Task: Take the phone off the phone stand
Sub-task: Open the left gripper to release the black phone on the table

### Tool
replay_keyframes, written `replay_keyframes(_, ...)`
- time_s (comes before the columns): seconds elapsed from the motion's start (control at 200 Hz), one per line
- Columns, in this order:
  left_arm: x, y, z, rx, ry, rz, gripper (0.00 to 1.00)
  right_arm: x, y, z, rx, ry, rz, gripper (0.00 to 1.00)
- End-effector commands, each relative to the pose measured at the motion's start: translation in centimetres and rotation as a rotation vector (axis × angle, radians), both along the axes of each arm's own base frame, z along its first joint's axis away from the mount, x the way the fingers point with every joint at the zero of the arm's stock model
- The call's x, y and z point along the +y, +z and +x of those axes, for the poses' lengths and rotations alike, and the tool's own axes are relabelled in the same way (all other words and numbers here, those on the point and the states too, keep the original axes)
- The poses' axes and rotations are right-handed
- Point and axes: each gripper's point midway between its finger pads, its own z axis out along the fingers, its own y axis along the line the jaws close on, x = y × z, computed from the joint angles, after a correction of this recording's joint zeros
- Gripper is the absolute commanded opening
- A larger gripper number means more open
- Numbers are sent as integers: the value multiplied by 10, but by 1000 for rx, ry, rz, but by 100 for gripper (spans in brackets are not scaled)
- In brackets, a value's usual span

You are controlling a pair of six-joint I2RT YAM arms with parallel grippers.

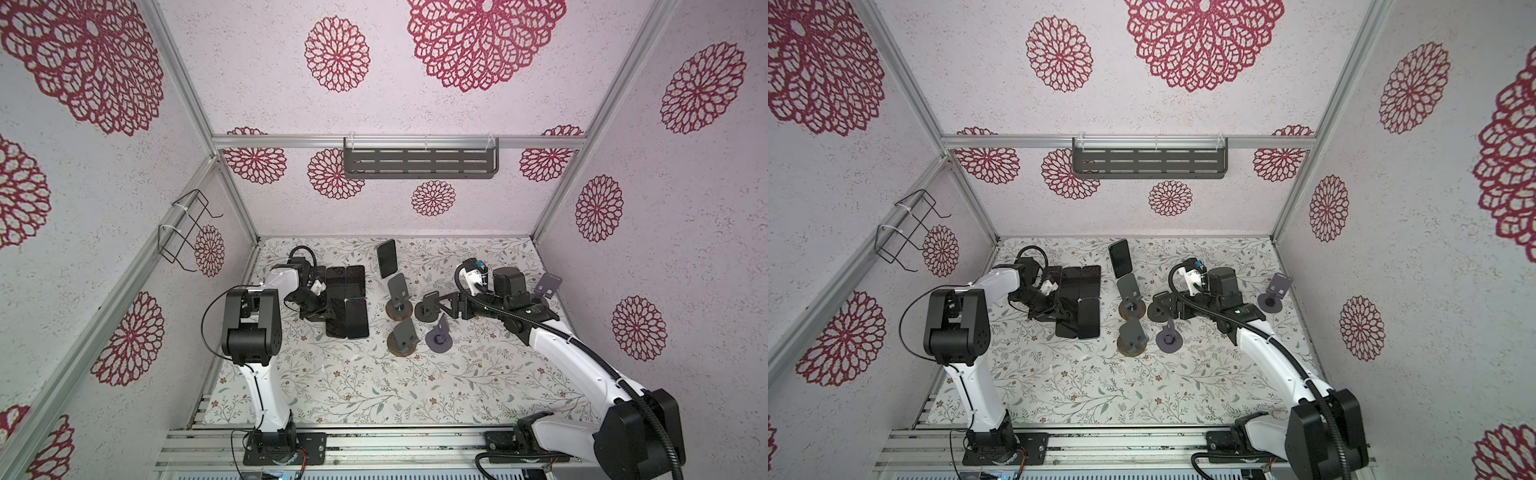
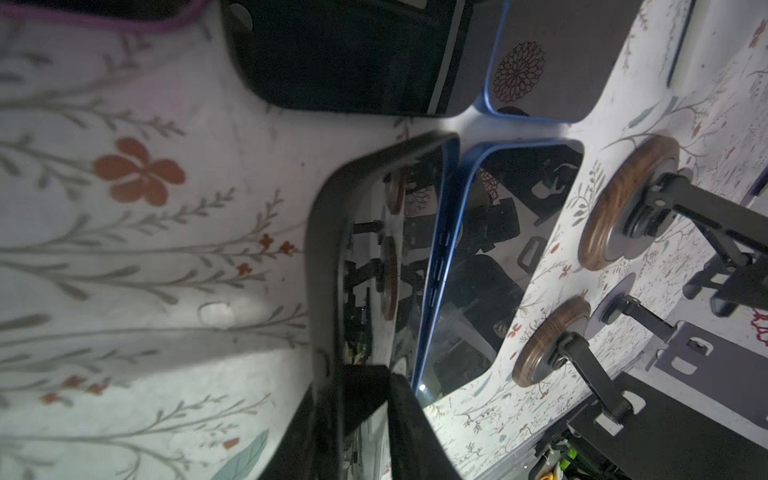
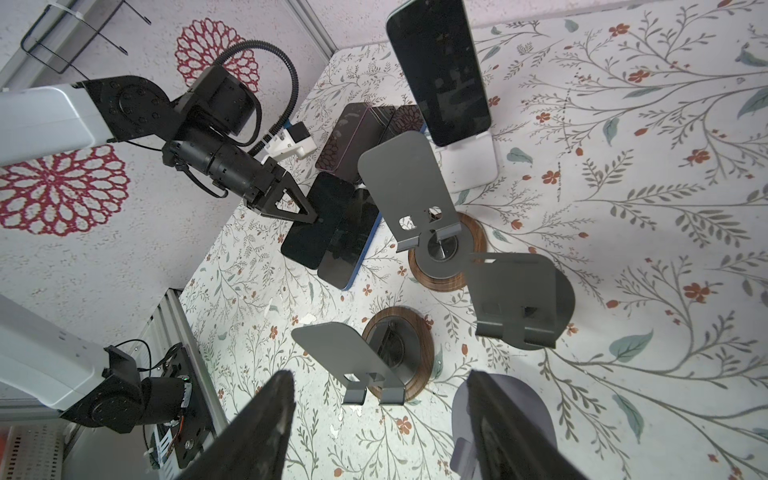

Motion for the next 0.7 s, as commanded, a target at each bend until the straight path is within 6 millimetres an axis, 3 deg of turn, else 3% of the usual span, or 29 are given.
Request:
replay_keyframes(0.0, 10, -16, -13, 67, -1, 53, 29, 0, 8, -2, -41, 20, 10, 69)
replay_keyframes(0.16, 14, -17, -14, 70, -1, 73, 33, 0, 9, -2, -45, 19, 10, 69)
replay_keyframes(0.245, 14, -17, -13, 67, -2, 73, 41, 0, 8, -2, -42, 18, 9, 69)
replay_keyframes(0.696, 11, -11, -7, 30, -10, 54, 43, 0, 7, -3, -39, 20, 10, 69)
